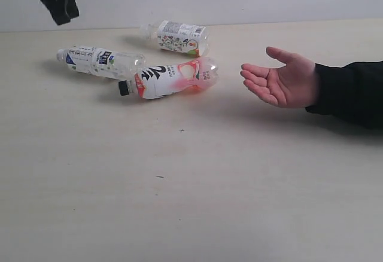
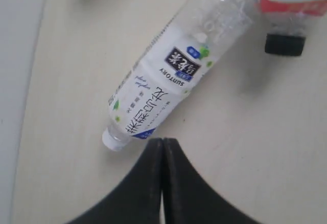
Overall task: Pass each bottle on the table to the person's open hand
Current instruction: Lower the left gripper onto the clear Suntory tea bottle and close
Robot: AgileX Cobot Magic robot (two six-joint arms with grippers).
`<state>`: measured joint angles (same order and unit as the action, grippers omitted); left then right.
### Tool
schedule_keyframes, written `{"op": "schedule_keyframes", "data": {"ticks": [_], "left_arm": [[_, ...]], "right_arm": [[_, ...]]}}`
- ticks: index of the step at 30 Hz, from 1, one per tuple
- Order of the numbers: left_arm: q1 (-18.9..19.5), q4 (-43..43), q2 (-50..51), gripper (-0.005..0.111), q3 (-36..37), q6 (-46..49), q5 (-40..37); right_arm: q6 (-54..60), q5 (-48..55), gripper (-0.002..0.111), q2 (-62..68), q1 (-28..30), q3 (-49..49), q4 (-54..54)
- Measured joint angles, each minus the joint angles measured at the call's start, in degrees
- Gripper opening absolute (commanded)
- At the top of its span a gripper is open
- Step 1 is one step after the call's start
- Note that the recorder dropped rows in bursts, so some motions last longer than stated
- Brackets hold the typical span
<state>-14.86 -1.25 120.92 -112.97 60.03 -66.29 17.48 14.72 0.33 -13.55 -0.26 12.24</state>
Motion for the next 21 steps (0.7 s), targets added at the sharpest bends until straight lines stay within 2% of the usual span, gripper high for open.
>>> {"op": "schedule_keyframes", "data": {"ticks": [1,3,5,8,10,11,21], "left_arm": [[0.0,0.0,1.3,0.002,0.0,6.3,0.0],[0.0,0.0,3.0,0.015,0.0,17.1,0.1],[0.0,0.0,4.2,0.037,0.0,25.1,0.9],[0.0,-0.1,6.1,0.073,-0.1,31.0,3.3],[0.0,-0.1,7.4,0.086,-0.1,32.2,5.4],[0.0,-0.1,8.4,0.089,-0.1,32.5,6.8],[0.0,-0.1,13.5,0.088,-0.1,32.7,12.1]], "right_arm": [[0.0,0.0,0.0,0.0,0.0,0.0,0.0],[0.0,0.0,0.0,0.0,0.0,0.0,0.0],[0.0,0.0,0.0,0.0,0.0,0.0,0.0],[0.0,0.0,0.0,0.0,0.0,0.0,0.0],[0.0,0.0,0.0,0.0,0.0,0.0,0.0],[0.0,0.0,0.0,0.0,0.0,0.0,0.0],[0.0,0.0,0.0,0.0,0.0,0.0,0.0]]}}
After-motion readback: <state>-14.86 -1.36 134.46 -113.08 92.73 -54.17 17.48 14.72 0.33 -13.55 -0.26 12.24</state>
